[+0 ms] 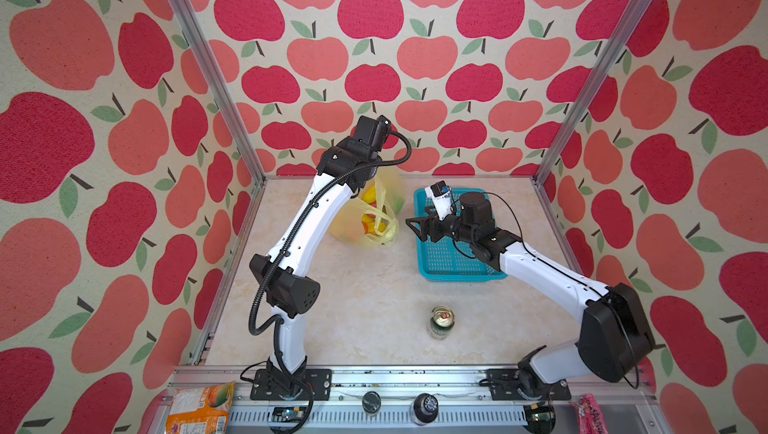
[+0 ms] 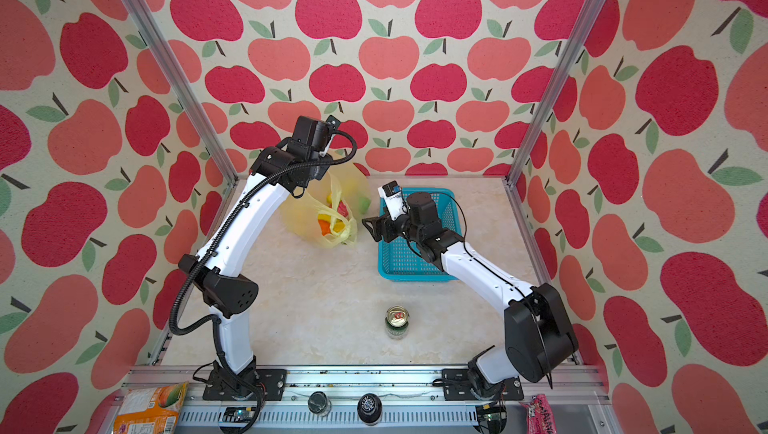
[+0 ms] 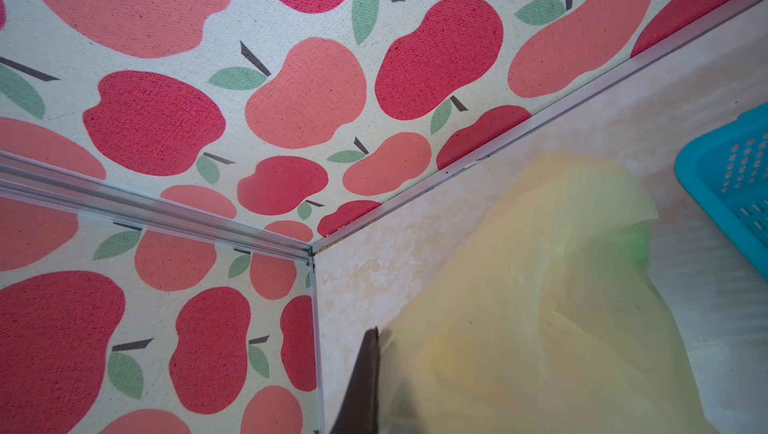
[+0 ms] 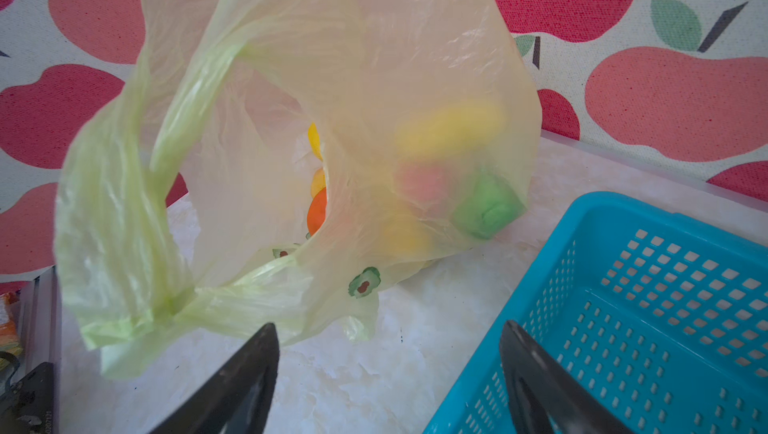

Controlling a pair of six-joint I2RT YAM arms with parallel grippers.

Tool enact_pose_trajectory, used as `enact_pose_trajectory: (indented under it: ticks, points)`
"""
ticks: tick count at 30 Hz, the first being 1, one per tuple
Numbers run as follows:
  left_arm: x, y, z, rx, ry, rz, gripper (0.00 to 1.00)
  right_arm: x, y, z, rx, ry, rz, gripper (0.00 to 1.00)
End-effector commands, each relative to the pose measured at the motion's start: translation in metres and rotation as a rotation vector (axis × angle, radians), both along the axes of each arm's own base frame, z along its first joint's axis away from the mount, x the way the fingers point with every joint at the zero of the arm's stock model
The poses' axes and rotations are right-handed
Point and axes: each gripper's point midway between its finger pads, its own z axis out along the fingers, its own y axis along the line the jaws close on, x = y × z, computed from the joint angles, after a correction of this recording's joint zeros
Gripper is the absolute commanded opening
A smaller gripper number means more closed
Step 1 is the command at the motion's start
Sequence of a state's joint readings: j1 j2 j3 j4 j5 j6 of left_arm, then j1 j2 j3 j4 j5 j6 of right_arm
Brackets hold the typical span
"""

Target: Untie the knot of the plastic bag and take out the fruit

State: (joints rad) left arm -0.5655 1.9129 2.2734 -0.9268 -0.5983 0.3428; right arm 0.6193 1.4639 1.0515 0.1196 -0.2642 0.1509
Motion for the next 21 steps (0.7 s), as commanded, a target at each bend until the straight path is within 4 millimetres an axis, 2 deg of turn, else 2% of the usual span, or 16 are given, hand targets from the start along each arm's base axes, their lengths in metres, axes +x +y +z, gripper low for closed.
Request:
enact_pose_trajectory:
  ticks: [1,4,8,12,14,17,21]
  points:
    - [-0.016,-0.007,0.000,0.016,-0.087,0.011,0.00,-0.003,-0.005,0.011,0.009,-0.045,0.002,0.86]
    - [-0.036,-0.022,-0.019,-0.048,-0.071,-0.048,0.00,-0.003,-0.006,0.010,0.000,-0.048,-0.003,0.87]
    - [-0.066,-0.037,-0.054,-0.193,0.061,-0.120,0.00,-0.007,-0.008,0.011,-0.003,-0.053,0.006,0.90]
    - [-0.093,-0.045,-0.083,-0.301,0.170,-0.162,0.00,-0.023,-0.004,0.015,0.017,-0.083,0.079,0.98]
    - [-0.104,-0.048,-0.093,-0.354,0.210,-0.179,0.00,-0.032,-0.002,0.017,0.015,-0.101,0.119,0.99]
    - [-0.120,-0.059,-0.094,-0.439,0.248,-0.244,0.00,-0.045,0.002,0.016,-0.011,-0.133,0.165,0.99]
    - [-0.140,-0.070,-0.077,-0.573,0.219,-0.349,0.00,-0.066,0.014,0.015,-0.065,-0.189,0.230,0.99]
